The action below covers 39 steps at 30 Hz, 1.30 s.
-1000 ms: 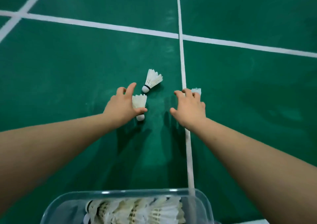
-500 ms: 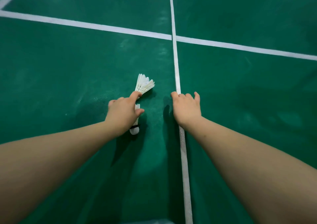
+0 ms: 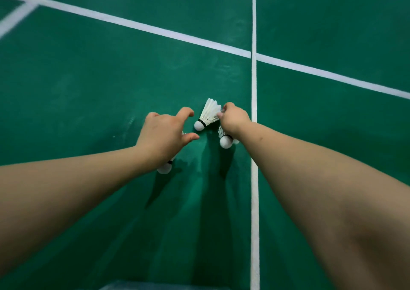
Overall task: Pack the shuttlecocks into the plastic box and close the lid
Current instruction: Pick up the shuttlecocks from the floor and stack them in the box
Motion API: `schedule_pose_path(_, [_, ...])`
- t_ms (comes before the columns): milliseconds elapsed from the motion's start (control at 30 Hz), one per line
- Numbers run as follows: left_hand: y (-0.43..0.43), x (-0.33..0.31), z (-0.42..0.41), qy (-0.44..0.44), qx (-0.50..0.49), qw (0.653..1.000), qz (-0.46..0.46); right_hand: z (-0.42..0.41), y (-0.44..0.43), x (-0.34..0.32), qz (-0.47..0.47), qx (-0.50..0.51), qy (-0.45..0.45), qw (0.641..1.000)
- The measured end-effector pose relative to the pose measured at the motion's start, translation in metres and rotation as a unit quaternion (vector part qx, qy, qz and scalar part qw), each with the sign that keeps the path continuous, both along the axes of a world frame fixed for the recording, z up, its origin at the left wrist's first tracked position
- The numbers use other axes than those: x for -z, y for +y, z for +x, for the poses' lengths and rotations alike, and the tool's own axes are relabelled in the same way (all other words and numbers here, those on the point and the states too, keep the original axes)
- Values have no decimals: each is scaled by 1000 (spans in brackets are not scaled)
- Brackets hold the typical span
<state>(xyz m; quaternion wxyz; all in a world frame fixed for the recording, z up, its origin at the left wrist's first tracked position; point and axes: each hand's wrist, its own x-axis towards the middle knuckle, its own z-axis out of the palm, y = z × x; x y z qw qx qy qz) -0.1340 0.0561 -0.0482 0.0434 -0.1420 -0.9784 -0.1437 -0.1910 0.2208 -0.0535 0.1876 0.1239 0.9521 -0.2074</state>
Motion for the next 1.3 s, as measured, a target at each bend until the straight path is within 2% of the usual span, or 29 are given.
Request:
schedule_pose_path(167, [-18, -5, 14, -30, -25, 998, 39, 11, -15, -4, -20, -4, 35, 999])
schedule_pose_path(333, [-27, -9, 35, -45, -29, 998, -21, 37, -37, -20, -111, 9, 97, 989])
schedule_pose_path(467, [-30, -23, 49, -38, -42, 997, -55, 64, -50, -54, -186, 20, 113, 976])
schedule_pose_path(633, [-34, -57, 71, 0, -42, 999, -29, 117, -51, -101, -224, 33, 121, 967])
schedule_pose_path(833, [-23, -116, 131, 45, 64, 996, -35, 190, -46, -147, -257, 112, 114, 953])
schedule_pose_path(933, [-20, -141, 180, 73, 118, 987, -85, 232, -51, -174, -335, 180, 99, 919])
schedule_pose_path(1033, [-26, -164, 223, 86, 172, 978, -74, 268, -63, -193, -365, 218, 77, 902])
schedule_pose_path(1067, [-32, -169, 233, 117, 197, 970, -75, 279, -68, -199, -379, 227, 69, 894])
schedule_pose_path(1167, [-51, -192, 255, 203, 256, 939, -105, 306, -81, -211, -427, 235, 46, 872])
schedule_pose_path(1233, [-63, -204, 266, 213, 273, 928, -140, 321, -90, -215, -440, 220, 32, 870])
schedule_pose_path(1300, [-71, -209, 281, 205, 286, 921, -167, 334, -99, -212, -421, 206, 18, 883])
